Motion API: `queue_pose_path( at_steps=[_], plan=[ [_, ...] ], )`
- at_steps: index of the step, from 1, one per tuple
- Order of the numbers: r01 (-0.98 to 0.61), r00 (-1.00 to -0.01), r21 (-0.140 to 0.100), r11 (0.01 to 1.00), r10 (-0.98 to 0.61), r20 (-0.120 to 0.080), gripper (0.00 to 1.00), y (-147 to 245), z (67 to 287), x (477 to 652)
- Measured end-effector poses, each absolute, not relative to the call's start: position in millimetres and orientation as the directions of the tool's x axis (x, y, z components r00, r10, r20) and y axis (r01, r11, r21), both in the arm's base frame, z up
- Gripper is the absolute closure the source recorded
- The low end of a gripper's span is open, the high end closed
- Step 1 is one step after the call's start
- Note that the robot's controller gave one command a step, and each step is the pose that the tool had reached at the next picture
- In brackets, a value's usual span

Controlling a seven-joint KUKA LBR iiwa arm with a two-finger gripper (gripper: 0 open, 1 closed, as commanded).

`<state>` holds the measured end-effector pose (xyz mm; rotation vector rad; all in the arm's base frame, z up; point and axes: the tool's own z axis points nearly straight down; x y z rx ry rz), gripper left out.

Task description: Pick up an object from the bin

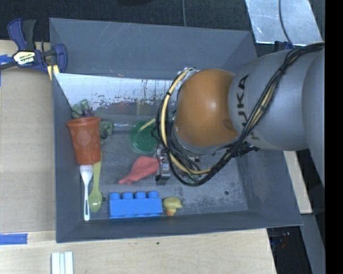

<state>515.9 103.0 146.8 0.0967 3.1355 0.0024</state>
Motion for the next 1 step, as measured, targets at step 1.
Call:
queue_pose_path(
  at_steps=[1],
  plan=[
    [0.062, -0.998, 0.003, 0.998, 0.062, -0.008, 1.0, 103.2, 210.1, 516.6]
  ],
)
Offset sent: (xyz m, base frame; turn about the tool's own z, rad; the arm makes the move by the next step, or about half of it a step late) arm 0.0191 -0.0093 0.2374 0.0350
